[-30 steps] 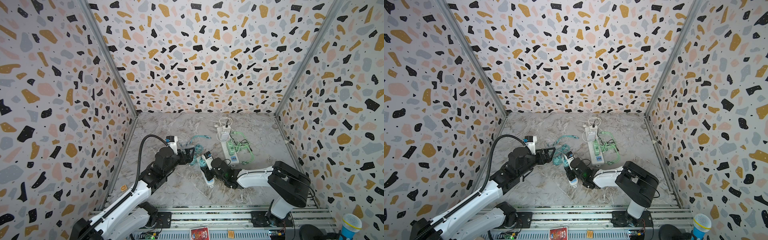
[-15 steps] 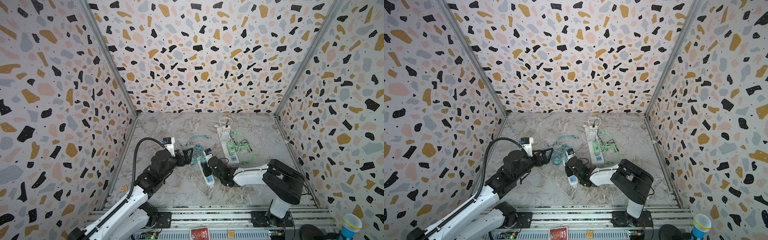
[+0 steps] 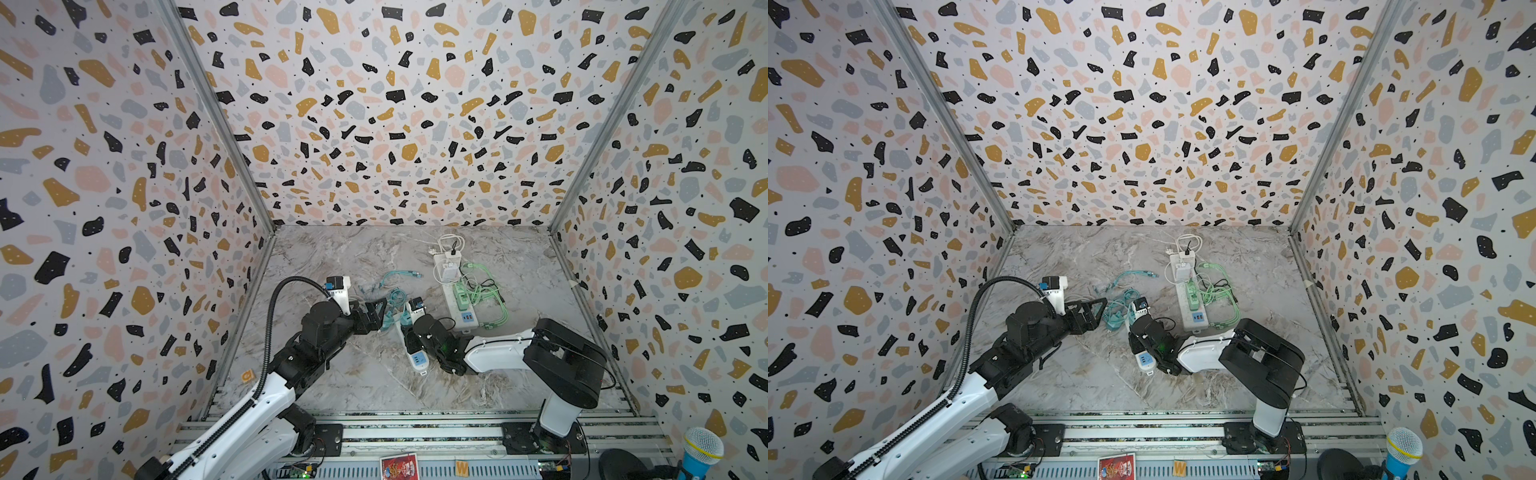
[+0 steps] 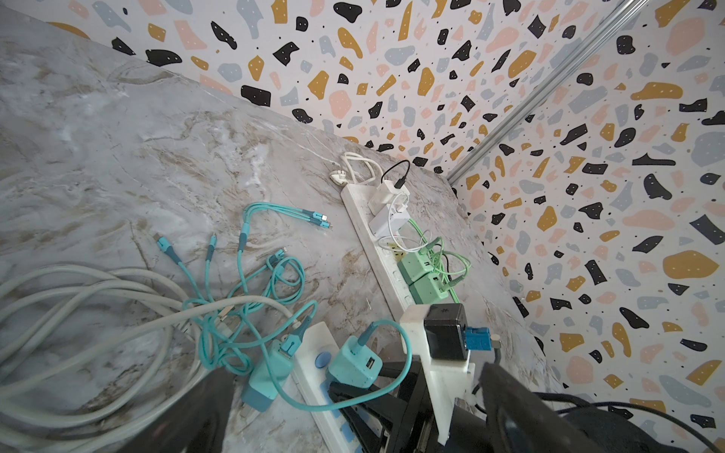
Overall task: Insert plugs into power strip
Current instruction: Insert the plug into the socket.
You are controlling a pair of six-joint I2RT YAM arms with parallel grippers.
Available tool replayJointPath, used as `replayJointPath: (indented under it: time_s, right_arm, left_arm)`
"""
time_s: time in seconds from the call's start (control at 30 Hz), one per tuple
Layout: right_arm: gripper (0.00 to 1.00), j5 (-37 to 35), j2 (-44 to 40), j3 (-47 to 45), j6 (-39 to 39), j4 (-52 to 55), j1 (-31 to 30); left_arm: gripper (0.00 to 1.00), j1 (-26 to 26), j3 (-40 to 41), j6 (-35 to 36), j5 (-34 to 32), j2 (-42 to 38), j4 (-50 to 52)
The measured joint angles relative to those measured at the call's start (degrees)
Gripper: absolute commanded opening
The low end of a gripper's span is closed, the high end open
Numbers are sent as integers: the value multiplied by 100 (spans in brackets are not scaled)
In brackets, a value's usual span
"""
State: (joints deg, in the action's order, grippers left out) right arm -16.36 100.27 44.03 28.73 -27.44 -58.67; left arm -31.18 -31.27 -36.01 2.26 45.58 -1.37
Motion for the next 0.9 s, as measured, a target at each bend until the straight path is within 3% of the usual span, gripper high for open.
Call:
replayJointPath:
  time_s: [0.9]
  right_arm:
    - [11, -153, 105, 63, 168, -59, -59]
  left_arm:
    - [99, 66, 66, 90, 68, -155, -2]
